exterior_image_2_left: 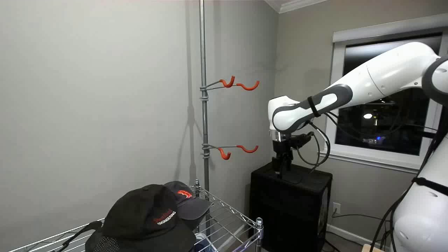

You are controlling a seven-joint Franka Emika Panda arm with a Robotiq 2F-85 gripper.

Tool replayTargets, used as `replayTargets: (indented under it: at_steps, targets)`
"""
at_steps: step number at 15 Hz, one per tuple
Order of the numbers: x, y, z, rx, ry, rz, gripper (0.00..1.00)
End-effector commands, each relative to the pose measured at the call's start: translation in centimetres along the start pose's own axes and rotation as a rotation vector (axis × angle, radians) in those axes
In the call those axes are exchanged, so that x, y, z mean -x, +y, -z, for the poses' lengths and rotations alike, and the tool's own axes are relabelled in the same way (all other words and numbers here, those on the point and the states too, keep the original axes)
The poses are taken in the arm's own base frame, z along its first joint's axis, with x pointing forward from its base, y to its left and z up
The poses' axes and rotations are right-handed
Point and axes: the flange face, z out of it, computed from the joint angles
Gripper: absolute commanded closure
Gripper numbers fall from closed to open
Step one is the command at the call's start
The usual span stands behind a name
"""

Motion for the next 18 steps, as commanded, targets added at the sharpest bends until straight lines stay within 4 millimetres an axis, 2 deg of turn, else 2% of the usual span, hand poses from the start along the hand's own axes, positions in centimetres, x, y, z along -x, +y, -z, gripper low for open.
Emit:
replayTargets:
  at_steps: [1, 6, 8, 10, 15, 18]
  targets:
    - [0.0, 0.0, 0.0, 0.0, -0.001, 0.0, 0.0]
    - [0.0, 0.0, 0.0, 0.0, -0.001, 0.0, 0.0]
    - [-0.2, -3.0, 2.0, 0.012, 0.04, 0.069, 0.0]
    - [0.4, -7.7, 3.8, 0.026, 0.068, 0.175, 0.0]
    - [1.6, -20.7, 6.5, 0.096, 0.158, 0.405, 0.0]
    - [3.5, -27.5, 8.7, 0.097, 0.187, 0.565, 0.0]
